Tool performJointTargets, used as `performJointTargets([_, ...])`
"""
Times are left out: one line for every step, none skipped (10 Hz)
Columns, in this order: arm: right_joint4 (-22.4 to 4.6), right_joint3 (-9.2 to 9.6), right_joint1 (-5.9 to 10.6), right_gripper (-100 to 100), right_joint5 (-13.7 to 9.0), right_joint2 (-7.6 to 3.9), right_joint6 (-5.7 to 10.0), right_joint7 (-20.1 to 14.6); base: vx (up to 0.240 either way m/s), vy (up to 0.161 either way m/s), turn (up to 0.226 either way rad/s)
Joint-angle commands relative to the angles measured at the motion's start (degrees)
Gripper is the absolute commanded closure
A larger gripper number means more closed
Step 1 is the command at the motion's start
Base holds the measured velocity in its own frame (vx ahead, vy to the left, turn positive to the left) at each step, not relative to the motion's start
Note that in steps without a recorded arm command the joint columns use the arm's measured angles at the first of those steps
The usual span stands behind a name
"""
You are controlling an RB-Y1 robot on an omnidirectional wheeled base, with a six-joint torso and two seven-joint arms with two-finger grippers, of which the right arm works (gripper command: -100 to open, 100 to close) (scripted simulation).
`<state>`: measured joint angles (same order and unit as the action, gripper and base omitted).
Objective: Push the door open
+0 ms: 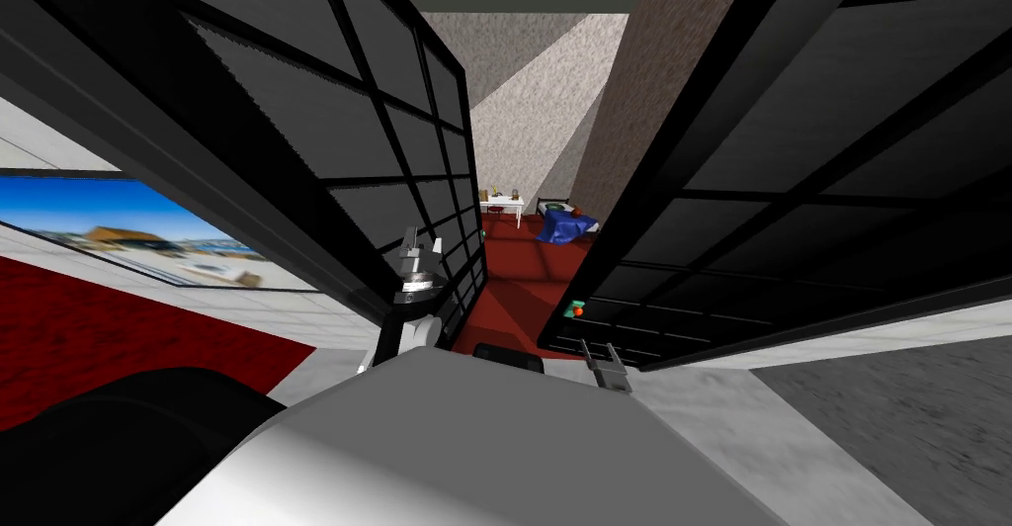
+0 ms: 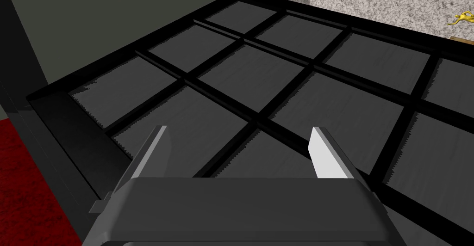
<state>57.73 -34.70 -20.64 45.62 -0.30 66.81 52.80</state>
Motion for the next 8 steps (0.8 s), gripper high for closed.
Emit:
performJointTargets([-0.2,0.03,0.55,-100,-0.1,-0.91,-0.56,0.3,0.187,-0.02,0.023])
performJointTargets([-0.4,0.05,0.93,-100,-0.2,-0.9,-0.88,0.5,0.208,-0.001,0.035])
performJointTargets([-0.5,0.07,1.3,-100,-0.3,-0.56,-1.21,0.7,0.197,0.009,0.031])
performJointTargets([-0.7,0.08,1.64,-100,-0.4,0.13,-1.5,0.9,0.196,0.004,0.023])
performJointTargets([-0.9,0.1,2.03,-100,-0.5,1.44,-1.84,1.1,0.188,-0.008,0.022])
performJointTargets([-0.9,0.11,2.23,-100,-0.5,2.4,-2.02,1.2,0.145,0.001,0.014])
performJointTargets([-0.9,0.1,1.96,-100,-0.5,1.78,-1.75,1.2,0.058,0.005,0.003])
performJointTargets([-0.9,0.1,1.96,100,-0.5,1.78,-1.75,1.2,0.0,0.0,0.0])
